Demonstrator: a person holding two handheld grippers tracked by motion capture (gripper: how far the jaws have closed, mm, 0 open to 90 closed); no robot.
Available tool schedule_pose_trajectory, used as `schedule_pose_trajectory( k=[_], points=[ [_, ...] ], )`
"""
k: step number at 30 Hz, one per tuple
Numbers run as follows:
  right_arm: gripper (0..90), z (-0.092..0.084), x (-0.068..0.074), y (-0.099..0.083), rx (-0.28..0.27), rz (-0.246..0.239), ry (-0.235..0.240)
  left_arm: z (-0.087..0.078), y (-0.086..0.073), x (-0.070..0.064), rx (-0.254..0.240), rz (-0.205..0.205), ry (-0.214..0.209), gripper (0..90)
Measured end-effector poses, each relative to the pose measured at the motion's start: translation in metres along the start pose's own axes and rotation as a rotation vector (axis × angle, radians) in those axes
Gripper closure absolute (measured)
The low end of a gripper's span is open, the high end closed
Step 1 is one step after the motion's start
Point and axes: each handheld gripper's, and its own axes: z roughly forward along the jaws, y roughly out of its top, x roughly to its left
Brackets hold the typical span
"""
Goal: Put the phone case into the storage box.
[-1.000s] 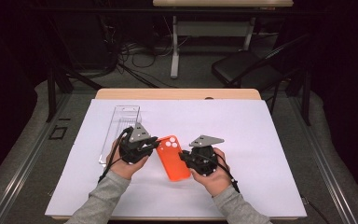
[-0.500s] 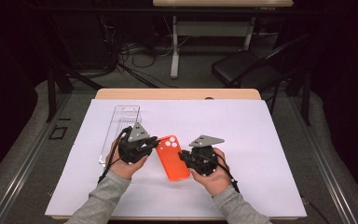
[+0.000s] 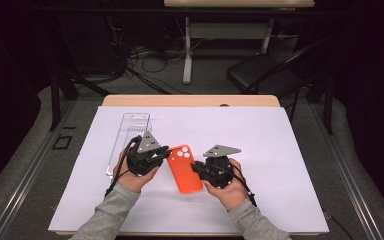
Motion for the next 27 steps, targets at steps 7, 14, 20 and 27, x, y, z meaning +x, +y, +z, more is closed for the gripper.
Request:
schedule_pose_trajectory(
  k=[7, 14, 20, 27],
  points=[
    [80.9, 0.001, -0.0005, -0.0004, 0.002, 0.008, 0.008, -0.0001, 0.0002, -0.0004, 0.001, 0.005, 0.001, 81.7],
    [79.5, 0.0009, -0.0012, -0.0004, 0.0, 0.01, 0.01, -0.0004, 0.0006, -0.0002, -0.001, 0.012, 0.002, 81.7],
    [77.3, 0.0018, -0.0013, -0.0008, -0.005, 0.025, 0.016, -0.0001, 0.0006, -0.0007, 0.003, 0.019, 0.0, 81.7],
    [74.5, 0.0011, -0.0028, -0.0003, -0.01, 0.027, 0.022, -0.0008, 0.0009, -0.0005, 0.0, 0.021, 0.003, 81.8]
  ],
)
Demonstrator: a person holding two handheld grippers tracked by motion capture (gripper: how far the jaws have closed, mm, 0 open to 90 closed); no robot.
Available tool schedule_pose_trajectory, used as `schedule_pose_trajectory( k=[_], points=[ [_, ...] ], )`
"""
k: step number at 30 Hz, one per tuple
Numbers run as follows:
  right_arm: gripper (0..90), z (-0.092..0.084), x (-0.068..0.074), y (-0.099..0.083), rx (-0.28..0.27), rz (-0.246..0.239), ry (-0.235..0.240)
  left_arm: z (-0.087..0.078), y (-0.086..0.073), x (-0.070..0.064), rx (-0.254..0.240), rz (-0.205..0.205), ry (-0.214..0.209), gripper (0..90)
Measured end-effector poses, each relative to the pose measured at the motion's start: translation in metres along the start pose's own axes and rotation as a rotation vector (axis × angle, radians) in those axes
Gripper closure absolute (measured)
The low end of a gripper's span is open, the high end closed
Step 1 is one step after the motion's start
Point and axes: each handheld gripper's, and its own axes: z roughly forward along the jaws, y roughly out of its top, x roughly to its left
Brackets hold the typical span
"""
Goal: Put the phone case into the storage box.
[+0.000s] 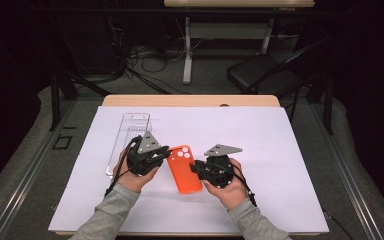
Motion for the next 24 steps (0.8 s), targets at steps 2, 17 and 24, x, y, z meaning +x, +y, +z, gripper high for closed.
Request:
schedule_pose_trajectory(
  k=[2, 17, 24],
  points=[
    [73.3, 0.0002, -0.0001, 0.0, -0.002, 0.002, -0.002, 0.0, 0.0, -0.0001, -0.001, 0.0, 0.0, 81.7],
    [64.9, 0.0002, -0.0031, 0.0005, -0.018, 0.019, 0.005, -0.0022, 0.0011, 0.0, -0.004, 0.013, 0.008, 81.7],
    [59.7, -0.0012, -0.0047, 0.0017, -0.031, 0.035, 0.013, -0.0056, 0.0011, 0.004, -0.01, 0.008, 0.024, 81.8]
  ],
)
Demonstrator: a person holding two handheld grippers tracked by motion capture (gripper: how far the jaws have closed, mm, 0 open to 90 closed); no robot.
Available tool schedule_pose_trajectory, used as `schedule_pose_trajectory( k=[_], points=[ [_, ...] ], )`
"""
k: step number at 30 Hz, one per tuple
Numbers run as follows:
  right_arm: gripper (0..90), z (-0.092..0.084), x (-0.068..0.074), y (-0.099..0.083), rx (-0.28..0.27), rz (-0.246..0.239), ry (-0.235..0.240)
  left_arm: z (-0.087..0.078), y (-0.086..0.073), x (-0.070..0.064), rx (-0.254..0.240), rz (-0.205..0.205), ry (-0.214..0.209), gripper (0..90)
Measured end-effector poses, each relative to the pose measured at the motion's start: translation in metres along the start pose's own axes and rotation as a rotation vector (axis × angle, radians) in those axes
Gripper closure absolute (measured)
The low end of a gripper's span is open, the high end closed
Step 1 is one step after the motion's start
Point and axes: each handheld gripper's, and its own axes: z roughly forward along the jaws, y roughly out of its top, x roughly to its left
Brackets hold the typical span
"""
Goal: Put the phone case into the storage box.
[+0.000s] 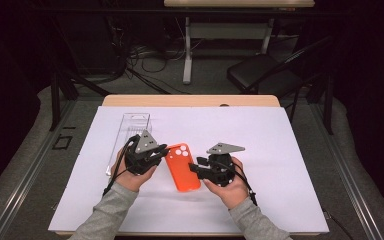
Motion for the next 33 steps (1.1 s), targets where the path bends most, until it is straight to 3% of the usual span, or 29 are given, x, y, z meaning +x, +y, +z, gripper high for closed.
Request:
schedule_pose_trajectory(
  k=[12, 18, 24, 30, 33],
  points=[
    [54.9, -0.003, -0.01, 0.004, 0.0, 0.03, 0.024, -0.006, -0.002, 0.011, -0.01, -0.022, 0.027, 81.7],
    [58.3, 0.002, -0.01, 0.003, 0.044, 0.006, 0.034, -0.009, -0.003, 0.017, -0.011, -0.031, 0.042, 81.8],
    [61.4, 0.003, -0.009, 0.003, 0.054, -0.015, 0.028, -0.011, -0.004, 0.024, -0.015, -0.045, 0.049, 81.7],
    [60.7, 0.002, -0.009, 0.003, 0.058, -0.028, 0.028, -0.013, -0.006, 0.028, -0.022, -0.063, 0.054, 81.7],
    [55.0, 0.002, -0.01, 0.003, 0.051, -0.045, 0.019, -0.014, -0.006, 0.03, -0.024, -0.066, 0.059, 81.7]
  ],
)
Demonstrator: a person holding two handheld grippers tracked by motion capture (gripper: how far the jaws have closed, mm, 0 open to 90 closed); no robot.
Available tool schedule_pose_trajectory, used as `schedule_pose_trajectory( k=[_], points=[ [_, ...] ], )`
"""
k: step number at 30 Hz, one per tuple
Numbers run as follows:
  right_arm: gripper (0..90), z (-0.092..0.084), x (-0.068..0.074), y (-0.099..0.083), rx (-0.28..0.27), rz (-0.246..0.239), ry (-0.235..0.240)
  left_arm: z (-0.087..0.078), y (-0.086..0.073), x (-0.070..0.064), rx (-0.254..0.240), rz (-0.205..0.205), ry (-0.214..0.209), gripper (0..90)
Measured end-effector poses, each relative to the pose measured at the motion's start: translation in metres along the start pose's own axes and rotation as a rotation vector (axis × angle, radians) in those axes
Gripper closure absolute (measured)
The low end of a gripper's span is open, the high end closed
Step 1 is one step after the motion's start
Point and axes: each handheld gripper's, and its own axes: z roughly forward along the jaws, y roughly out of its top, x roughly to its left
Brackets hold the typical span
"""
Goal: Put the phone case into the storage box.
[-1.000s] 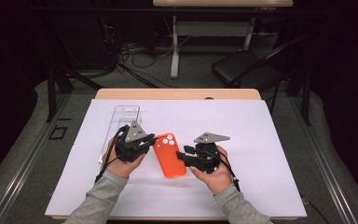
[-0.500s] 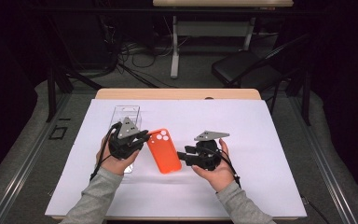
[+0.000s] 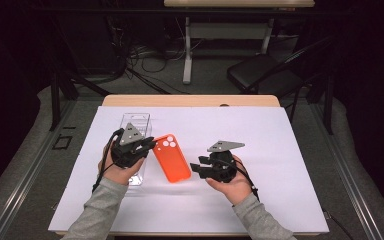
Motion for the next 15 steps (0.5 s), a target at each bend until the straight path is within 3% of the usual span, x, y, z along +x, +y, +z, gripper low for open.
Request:
schedule_pose_trajectory(
  k=[7, 15],
  points=[
    [44.6, -0.0012, -0.0015, 0.002, -0.054, -0.048, 0.031, -0.0017, -0.0006, 0.0034, -0.004, -0.006, 0.009, 81.7],
    [41.1, -0.0014, -0.0026, 0.0027, -0.047, -0.067, 0.026, -0.0027, -0.0011, 0.0061, -0.005, -0.007, 0.012, 81.7]
  ],
)
